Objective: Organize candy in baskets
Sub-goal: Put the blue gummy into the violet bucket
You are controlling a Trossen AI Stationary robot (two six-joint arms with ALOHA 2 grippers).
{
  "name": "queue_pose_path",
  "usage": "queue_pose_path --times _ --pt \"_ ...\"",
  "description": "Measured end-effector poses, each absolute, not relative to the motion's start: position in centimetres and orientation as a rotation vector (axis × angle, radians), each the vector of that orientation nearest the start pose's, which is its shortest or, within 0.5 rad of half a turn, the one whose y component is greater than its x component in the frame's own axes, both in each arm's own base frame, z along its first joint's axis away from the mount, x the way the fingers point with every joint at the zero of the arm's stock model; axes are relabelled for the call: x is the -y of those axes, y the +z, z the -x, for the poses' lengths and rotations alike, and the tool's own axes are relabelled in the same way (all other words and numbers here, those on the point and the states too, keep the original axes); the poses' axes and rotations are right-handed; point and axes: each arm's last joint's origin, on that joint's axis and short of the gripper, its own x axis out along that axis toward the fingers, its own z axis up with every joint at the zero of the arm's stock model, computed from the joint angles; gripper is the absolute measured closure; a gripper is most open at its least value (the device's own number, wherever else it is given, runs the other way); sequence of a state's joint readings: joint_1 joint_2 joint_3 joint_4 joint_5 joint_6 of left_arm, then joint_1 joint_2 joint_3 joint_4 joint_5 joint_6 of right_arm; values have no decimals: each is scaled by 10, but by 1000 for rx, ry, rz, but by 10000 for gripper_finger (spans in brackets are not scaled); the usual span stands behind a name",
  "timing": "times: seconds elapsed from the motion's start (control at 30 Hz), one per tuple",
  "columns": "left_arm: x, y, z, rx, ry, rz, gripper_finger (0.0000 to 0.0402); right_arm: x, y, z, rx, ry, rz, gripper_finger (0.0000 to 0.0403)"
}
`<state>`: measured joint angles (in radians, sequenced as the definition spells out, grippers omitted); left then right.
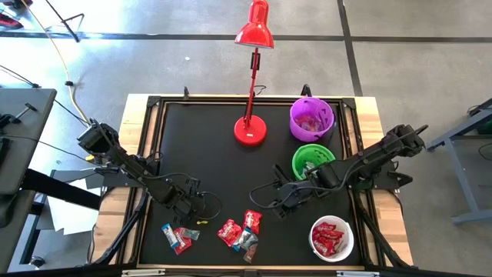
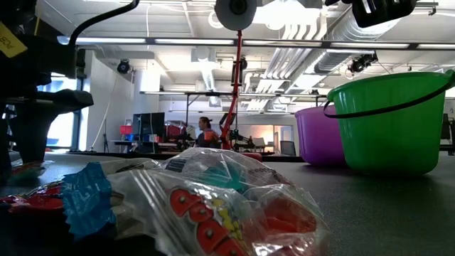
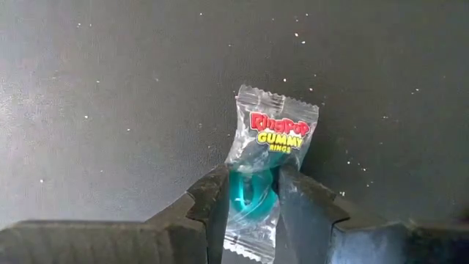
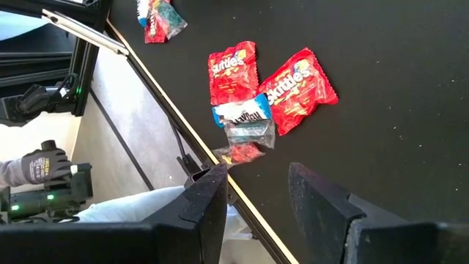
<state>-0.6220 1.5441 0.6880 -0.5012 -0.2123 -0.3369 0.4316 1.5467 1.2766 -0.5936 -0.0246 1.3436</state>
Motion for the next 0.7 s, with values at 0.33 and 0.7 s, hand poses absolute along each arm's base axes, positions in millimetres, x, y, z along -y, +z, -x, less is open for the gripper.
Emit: queue_pose_path --times 0.33,0.7 --pt "134 125 -198 -1276 -33 -164 313 -138 286 -298 -982 -192 -1031 261" --pt "135 126 -199 -1270 135 50 393 -137 286 -299 -947 -220 -1006 261"
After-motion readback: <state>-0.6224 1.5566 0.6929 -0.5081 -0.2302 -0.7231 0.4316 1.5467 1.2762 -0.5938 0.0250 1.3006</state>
